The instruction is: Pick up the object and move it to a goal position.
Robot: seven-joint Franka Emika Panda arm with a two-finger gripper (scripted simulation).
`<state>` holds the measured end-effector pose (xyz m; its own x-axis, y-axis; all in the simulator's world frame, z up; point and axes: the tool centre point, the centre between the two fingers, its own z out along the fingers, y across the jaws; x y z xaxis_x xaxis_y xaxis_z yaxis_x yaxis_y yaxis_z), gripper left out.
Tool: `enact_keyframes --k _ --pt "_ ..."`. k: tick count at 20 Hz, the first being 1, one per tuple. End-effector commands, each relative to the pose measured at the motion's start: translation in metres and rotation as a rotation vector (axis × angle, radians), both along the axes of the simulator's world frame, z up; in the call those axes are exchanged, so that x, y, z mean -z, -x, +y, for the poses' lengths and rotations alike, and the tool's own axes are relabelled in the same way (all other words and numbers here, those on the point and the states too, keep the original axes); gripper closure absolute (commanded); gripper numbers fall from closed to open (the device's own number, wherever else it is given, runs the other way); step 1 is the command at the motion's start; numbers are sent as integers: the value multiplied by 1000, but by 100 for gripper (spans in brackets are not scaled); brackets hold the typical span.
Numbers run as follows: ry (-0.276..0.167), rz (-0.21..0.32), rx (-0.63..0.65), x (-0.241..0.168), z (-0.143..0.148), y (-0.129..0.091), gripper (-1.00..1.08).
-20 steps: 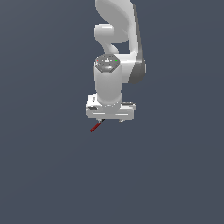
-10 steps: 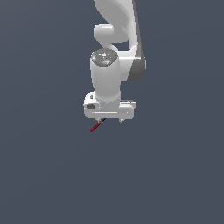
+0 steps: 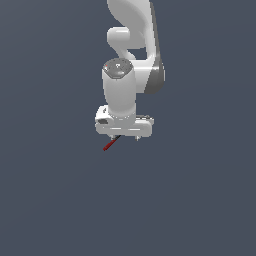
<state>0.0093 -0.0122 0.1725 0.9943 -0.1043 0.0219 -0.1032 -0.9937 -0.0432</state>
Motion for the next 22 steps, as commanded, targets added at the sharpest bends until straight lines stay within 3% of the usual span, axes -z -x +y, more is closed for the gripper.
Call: enact_keyframes --k 1,22 --pt "0 3 33 8 -3 5 -92" --pt "25 36 554 107 -47 97 -92"
